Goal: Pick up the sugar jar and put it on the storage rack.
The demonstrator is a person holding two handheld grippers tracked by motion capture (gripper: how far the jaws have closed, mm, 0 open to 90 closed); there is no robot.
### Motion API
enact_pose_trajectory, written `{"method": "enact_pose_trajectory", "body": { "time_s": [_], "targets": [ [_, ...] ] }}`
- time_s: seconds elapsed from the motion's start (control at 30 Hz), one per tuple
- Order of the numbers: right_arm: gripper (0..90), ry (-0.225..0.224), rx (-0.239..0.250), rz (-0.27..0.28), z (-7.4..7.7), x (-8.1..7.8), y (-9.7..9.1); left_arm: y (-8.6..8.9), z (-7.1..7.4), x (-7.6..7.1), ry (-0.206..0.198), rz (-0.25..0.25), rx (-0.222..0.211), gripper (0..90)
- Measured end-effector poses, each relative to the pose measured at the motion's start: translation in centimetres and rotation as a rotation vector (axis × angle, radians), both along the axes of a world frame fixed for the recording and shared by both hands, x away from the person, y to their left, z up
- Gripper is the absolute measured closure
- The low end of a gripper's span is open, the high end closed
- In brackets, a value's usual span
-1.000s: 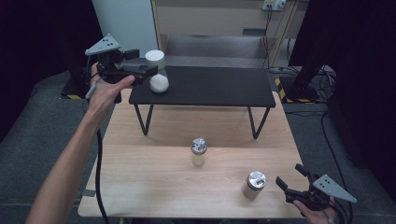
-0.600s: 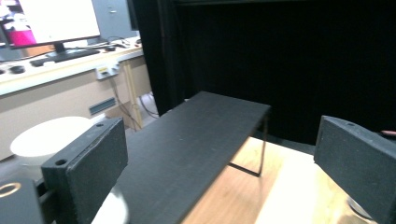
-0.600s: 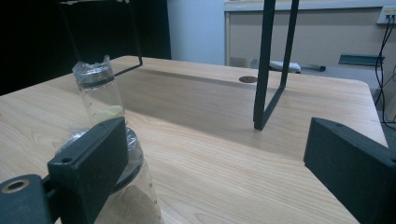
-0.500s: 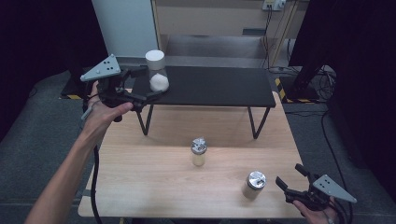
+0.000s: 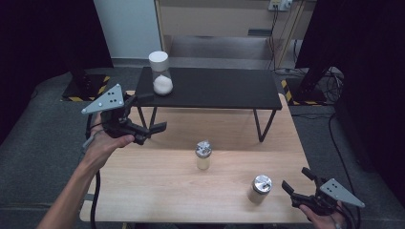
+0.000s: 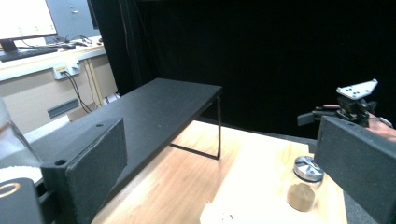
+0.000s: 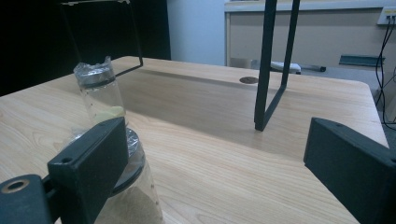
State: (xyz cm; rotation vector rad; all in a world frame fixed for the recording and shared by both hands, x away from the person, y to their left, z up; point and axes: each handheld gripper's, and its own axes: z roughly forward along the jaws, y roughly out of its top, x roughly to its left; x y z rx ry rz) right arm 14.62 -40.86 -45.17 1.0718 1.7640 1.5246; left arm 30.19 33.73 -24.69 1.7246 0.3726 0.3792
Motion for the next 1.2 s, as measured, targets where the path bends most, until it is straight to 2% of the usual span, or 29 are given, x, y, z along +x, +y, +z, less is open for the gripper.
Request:
{"method": "enact_pose_trajectory", "body": {
  "time_s": [0.1,0.3,0.47,0.6,1.0,1.2],
  "targets": [
    [7.2,0.0,0.0,0.002,0.0,0.0,0.0,0.1,-0.7,-0.6,0.0,-0.001,0.007,1.8],
    [7.2,0.0,0.001,0.001,0.0,0.0,0.0,0.5,-2.6,-1.4,0.02,-0.009,-0.021,1.8],
    [7.2,0.001,0.0,0.002,0.0,0.0,0.1,0.7,-4.2,-2.2,0.034,0.001,-0.023,1.9],
    [7.2,0.0,0.001,0.0,0.0,0.0,0.0,0.7,-5.4,-3.0,0.031,0.027,0.0,1.8],
    [7.2,-0.002,0.0,0.001,0.0,0.0,0.1,1.4,-7.9,-4.8,0.029,0.099,0.022,2.0],
    [7.3,-0.002,0.0,0.0,0.0,0.0,0.1,1.8,-9.0,-5.6,0.035,0.137,0.02,1.9]
  ]
}}
